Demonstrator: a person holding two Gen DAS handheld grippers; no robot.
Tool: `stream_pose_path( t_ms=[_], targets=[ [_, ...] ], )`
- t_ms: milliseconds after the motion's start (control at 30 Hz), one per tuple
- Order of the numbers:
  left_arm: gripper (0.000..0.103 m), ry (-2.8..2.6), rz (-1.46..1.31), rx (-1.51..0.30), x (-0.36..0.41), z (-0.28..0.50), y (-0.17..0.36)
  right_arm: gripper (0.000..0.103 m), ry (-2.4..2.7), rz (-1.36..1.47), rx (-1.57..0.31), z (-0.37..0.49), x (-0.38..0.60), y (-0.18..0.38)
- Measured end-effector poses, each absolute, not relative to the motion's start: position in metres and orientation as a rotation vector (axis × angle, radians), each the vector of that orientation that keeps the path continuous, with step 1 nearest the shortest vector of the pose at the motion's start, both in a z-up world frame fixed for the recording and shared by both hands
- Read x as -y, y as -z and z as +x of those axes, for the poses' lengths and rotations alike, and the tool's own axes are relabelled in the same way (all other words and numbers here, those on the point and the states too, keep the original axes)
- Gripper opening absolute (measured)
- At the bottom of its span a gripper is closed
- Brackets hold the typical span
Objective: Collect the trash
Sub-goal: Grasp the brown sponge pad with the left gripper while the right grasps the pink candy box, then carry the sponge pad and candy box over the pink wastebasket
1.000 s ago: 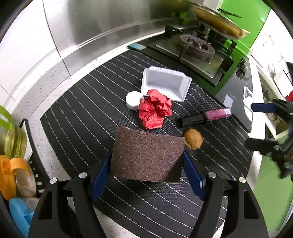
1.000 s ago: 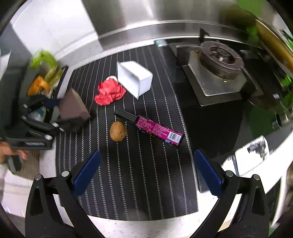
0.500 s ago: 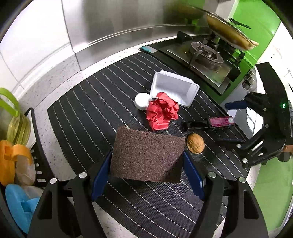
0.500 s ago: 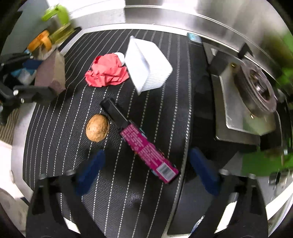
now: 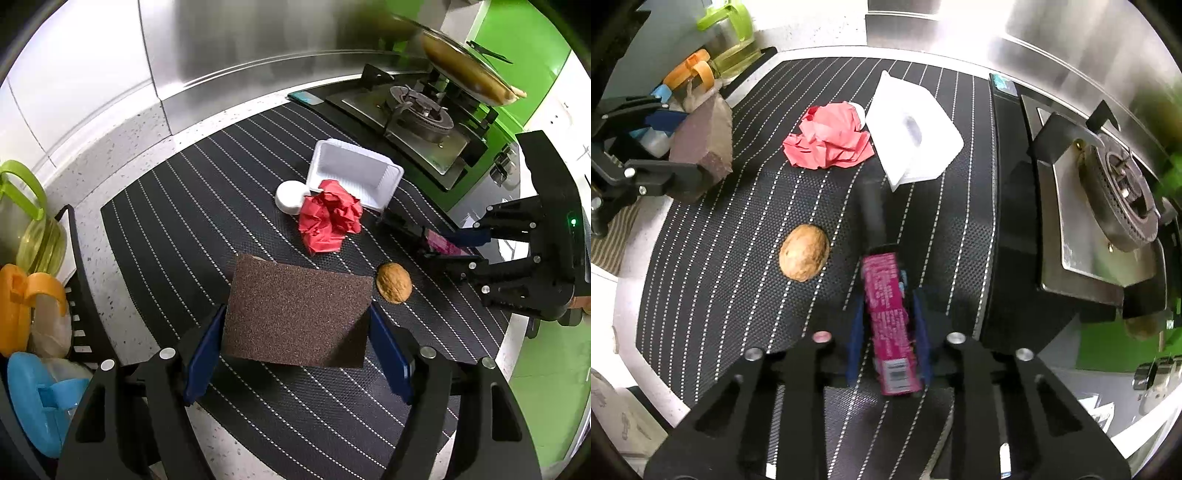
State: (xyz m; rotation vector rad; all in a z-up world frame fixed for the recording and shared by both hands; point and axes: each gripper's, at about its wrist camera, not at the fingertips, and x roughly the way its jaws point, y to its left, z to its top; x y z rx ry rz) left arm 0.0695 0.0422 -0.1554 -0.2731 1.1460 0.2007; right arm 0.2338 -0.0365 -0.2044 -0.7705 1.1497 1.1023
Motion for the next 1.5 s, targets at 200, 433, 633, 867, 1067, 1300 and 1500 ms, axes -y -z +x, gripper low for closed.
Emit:
stream_pose_path(
  t_ms=[200,433,633,867,1067,1300,1500],
  targets=[
    [0.072,-0.170,-0.250,-1.131,-0.030,0.068,0.144,0.022,-1.063,-0.643,-1.158,0.227,0.053,0.185],
    [0.072,-0.084,-0.196,-1.100,-0.002,0.074,0.119,0.022,-0.918,-0.408,-1.154,0.216,0.096,0.139],
    [0.072,0.071,-0.095,-1.076,0.047,0.088,0.092,0.022,-0.744,-0.247,-1.128,0.197,0.159,0.098],
    [0.072,0.312,0.030,-1.038,0.123,0.104,0.072,0.022,-0.484,-0.113,-1.079,0.161,0.242,0.060],
    [0.072,0.533,0.130,-1.017,0.203,0.109,0.072,0.022,-0.212,-0.043,-1.040,0.117,0.326,0.044],
    [0.072,0.728,0.231,-1.011,0.292,0.105,0.085,0.022,0.032,0.037,-1.043,0.070,0.408,0.057],
    [0.072,0.820,0.296,-1.042,0.364,0.100,0.129,0.022,0.139,0.094,-1.076,0.038,0.472,0.091]
  ],
)
